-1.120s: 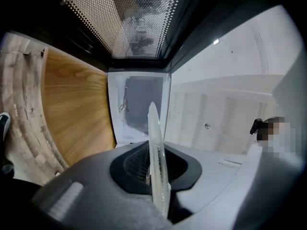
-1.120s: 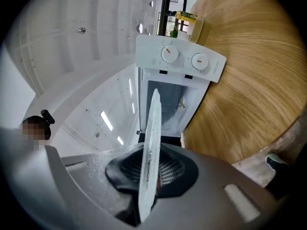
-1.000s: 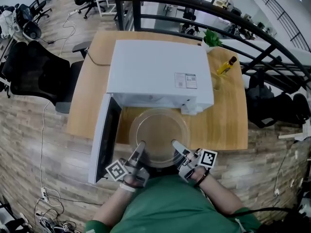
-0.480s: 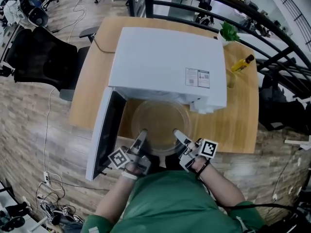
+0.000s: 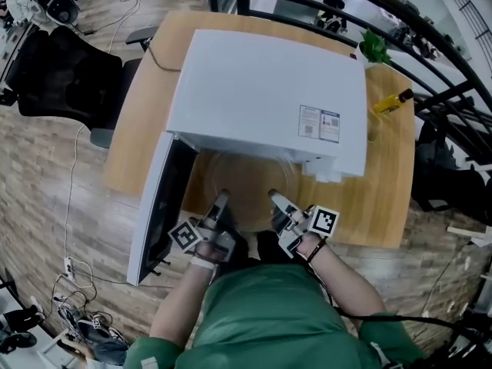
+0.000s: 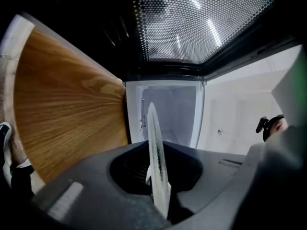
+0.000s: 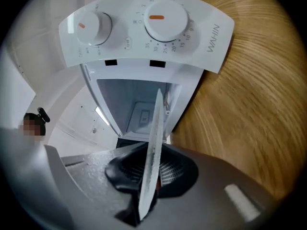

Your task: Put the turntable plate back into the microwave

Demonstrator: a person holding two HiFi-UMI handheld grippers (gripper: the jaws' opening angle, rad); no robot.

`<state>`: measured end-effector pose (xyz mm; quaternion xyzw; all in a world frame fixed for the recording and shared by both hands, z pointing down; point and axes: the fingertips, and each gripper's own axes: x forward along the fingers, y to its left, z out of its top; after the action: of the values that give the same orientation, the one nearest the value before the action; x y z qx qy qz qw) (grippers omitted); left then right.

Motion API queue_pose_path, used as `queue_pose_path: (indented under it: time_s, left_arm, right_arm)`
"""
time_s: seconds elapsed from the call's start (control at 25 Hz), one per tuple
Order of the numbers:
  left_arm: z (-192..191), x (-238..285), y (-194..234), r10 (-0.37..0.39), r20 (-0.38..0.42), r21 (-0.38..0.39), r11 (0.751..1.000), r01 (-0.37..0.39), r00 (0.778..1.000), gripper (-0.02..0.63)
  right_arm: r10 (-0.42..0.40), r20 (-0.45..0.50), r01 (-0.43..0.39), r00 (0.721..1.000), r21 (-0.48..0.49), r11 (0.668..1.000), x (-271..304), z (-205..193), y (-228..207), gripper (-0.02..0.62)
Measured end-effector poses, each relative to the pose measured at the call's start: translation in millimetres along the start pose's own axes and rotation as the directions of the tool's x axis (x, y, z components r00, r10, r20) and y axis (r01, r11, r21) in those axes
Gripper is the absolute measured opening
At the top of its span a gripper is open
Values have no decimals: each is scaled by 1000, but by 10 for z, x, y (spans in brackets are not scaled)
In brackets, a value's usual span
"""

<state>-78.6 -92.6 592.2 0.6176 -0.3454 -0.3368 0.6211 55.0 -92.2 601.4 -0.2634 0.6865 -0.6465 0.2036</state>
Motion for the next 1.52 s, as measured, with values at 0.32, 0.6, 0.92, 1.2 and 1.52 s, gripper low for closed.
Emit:
queue_pose_path:
  time_s: [0.32, 0.6, 0.92, 1.2, 1.52]
  left_arm:
    - [101, 233, 92, 5, 5, -4, 1000, -5, 1000, 35]
    - [220, 367, 196, 11, 18, -8, 1000, -11, 1000, 37]
    - [318, 464, 268, 43, 49, -38, 998, -41, 998, 34]
    - [381, 519, 298, 73, 107, -93, 994, -64, 992, 35]
    - [454, 580, 322, 75, 131, -108, 992, -61, 988, 35]
  right_arm:
    - [-24, -8, 24, 1000, -24, 999, 136, 187, -143, 43]
    - [-36, -8, 36, 999, -24, 999, 283, 306, -250, 44]
    - [-62, 6, 62, 998, -25, 998, 396, 389, -298, 46]
    - [-67, 28, 67, 997, 4, 998, 456, 435, -269, 123]
    - [-79, 18, 78, 997, 36, 996, 422, 198, -285, 147]
